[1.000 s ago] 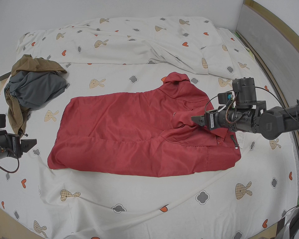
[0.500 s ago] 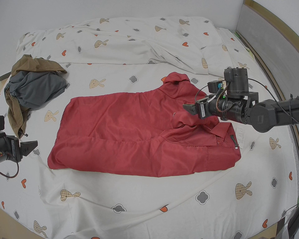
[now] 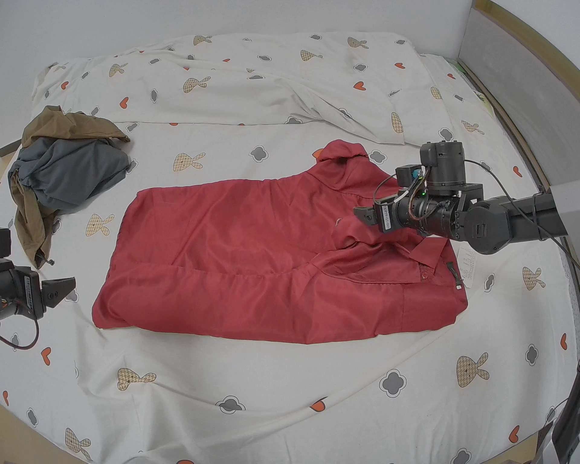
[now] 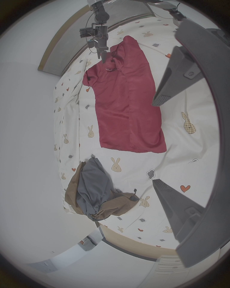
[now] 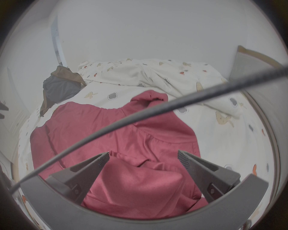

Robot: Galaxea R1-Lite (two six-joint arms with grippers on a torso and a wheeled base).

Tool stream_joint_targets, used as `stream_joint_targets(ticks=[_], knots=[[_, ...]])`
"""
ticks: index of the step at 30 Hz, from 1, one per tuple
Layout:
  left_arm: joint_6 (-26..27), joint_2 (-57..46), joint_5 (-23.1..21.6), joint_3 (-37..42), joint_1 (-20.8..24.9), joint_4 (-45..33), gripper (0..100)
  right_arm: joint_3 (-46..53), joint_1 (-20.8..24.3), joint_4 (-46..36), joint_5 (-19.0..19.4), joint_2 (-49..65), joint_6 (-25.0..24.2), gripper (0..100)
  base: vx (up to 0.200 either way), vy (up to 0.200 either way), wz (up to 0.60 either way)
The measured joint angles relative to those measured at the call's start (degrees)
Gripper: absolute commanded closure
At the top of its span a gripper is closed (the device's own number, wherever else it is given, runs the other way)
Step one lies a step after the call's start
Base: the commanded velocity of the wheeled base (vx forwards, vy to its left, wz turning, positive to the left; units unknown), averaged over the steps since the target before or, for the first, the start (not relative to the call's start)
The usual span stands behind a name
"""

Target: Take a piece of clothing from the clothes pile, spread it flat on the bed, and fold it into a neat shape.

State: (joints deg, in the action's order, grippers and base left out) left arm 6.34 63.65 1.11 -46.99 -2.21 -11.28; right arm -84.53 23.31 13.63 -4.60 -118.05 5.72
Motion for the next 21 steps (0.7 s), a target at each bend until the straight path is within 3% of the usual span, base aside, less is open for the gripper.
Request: stream_joint_targets(ticks=[5, 14, 21], knots=[[0.0, 0.2, 0.0, 0.2, 0.0, 0.1, 0, 0.0, -0.1, -4.2, 2.7, -1.1, -5.8, 0, 0.0, 0.0, 0.0], [0.0, 0.5, 0.0, 0.5, 0.3, 0.1, 0, -0.1, -0.3, -16.8, 16.4, 3.0, -16.5, 0, 0.0, 0.0, 0.0], [0.0, 0.7, 0.0, 0.8, 1.0, 0.1, 0, -0.1, -1.8, -18.1, 17.0, 5.6, -17.5, 0, 0.0, 0.0, 0.0]])
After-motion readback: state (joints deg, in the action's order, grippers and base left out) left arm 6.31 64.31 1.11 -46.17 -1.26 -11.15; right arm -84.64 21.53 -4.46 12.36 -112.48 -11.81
